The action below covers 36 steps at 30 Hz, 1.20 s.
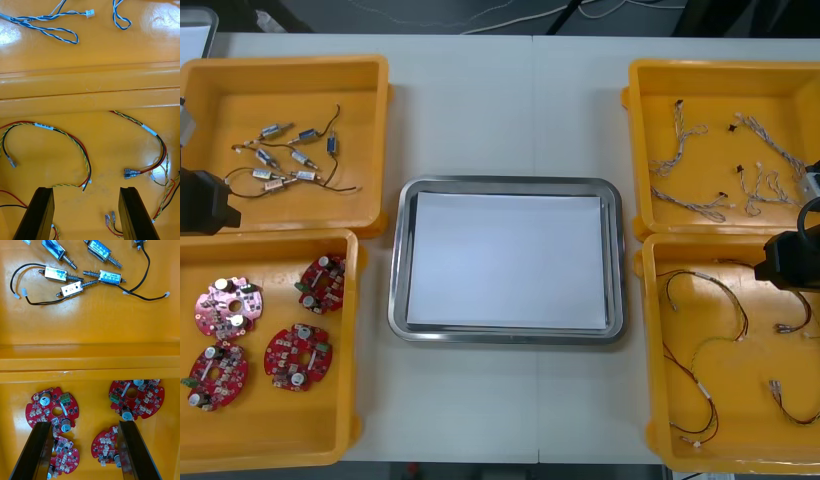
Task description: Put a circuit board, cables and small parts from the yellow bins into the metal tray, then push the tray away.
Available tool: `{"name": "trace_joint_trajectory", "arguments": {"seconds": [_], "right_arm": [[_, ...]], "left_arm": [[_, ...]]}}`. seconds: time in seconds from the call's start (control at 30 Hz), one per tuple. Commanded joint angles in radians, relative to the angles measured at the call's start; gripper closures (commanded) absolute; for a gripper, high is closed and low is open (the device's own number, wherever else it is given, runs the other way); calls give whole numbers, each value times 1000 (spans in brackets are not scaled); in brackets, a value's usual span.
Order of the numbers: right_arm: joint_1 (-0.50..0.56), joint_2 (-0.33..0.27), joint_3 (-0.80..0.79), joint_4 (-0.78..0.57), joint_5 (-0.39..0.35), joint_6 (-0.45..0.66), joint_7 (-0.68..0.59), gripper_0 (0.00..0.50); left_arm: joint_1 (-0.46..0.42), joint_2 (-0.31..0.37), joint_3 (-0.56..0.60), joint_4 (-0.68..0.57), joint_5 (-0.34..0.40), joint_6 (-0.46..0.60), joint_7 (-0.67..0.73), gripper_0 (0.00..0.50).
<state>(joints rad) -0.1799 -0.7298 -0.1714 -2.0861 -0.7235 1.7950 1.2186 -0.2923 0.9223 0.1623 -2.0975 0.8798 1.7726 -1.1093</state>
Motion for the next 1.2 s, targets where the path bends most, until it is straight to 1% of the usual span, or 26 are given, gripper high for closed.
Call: {"name": "trace_joint_trajectory", "arguments": {"seconds": [0.03, 1.2], "right_arm": [[14, 9, -34, -31, 4, -9, 39, 0], [14, 9, -34, -31, 4, -9, 39, 0]], "left_arm": [[16, 44, 29, -26, 7, 2, 26, 0], [16, 44, 29, -26, 7, 2, 26, 0]]}}
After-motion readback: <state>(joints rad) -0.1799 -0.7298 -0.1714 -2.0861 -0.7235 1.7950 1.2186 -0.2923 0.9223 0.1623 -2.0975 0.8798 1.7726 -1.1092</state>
